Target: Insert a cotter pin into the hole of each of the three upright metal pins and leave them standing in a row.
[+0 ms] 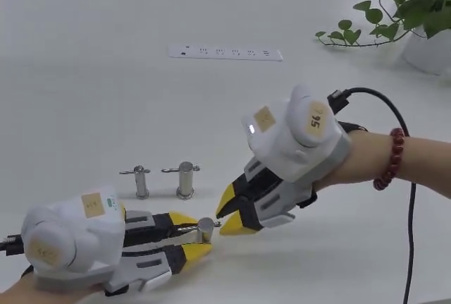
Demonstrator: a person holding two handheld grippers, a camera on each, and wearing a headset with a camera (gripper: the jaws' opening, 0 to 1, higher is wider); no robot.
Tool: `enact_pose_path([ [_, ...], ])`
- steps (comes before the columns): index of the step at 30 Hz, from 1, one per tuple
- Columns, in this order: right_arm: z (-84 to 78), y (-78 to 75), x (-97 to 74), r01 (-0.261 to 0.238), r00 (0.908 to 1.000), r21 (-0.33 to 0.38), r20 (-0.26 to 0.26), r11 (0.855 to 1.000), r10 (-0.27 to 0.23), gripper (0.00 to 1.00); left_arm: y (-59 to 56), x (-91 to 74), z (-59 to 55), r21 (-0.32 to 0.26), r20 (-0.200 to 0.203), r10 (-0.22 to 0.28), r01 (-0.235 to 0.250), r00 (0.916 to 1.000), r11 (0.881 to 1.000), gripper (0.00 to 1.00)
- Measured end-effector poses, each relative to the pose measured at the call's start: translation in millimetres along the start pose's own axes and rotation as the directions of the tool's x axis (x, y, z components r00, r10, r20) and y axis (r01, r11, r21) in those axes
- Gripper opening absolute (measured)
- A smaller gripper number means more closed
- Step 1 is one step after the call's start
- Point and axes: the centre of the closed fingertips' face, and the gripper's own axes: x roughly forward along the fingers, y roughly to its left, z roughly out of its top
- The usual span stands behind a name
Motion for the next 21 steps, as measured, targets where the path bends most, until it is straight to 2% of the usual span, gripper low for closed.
enact_pose_path([
  [12,11.4,2.0,0.8,0.014,0.9984,0.039,0.054,0.999,-0.016,0.25,1.5,-14.5,10.4,-0.056,0.047,0.024,-0.021,0.9986,0.998,0.41],
  [21,17.3,5.0,6.3,0.028,0.9963,0.042,0.08,0.999,-0.031,0.28,0.1,-27.4,17.7,-0.073,0.071,0.052,-0.047,0.9961,0.996,0.5],
])
